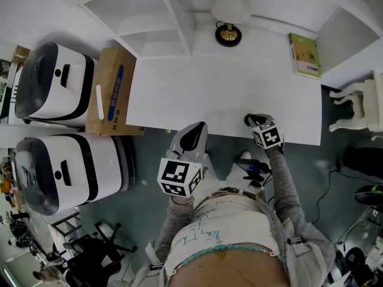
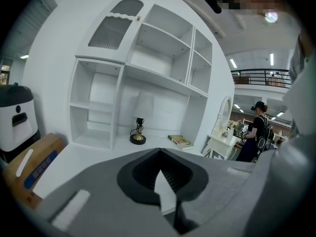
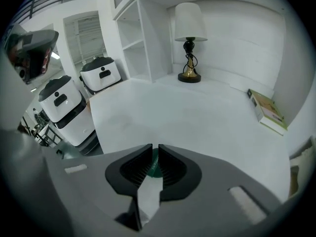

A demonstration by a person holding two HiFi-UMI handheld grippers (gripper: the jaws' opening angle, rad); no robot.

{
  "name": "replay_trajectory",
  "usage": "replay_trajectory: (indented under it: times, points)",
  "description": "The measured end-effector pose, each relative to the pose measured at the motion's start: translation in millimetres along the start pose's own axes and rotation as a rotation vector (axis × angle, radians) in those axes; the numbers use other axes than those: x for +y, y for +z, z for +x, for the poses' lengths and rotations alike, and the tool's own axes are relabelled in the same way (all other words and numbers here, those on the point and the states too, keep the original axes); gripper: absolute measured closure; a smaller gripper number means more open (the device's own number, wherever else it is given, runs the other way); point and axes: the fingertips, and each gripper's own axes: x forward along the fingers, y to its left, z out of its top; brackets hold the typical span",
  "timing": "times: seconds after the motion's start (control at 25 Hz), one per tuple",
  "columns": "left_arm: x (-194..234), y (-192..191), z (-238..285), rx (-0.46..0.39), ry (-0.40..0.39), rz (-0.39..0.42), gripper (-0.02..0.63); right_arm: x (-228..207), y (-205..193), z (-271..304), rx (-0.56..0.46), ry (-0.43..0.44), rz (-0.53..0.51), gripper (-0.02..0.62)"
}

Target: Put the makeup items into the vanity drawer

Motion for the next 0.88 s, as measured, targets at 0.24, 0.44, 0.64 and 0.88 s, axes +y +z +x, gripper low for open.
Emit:
replay_trajectory:
  times: [0.24,0.44,0.64,0.88]
  points:
    - [3,-3,-2,0.006,0.011,-0.003,0.604,-2,-10,15,0.037,-0.014,0.016,0.494]
    - [1,-5,-1,0.011,0.013,-0.005,0.604,-5,-17,24,0.061,-0.03,0.034,0.479]
    - [0,-5,-2,0.011,0.013,-0.003,0.604,-6,-21,28,0.07,-0.048,0.041,0.486]
    - [-4,0,6,0.009,-0.016,0.006,0.604,-4,-19,29,0.069,-0.046,0.044,0.522]
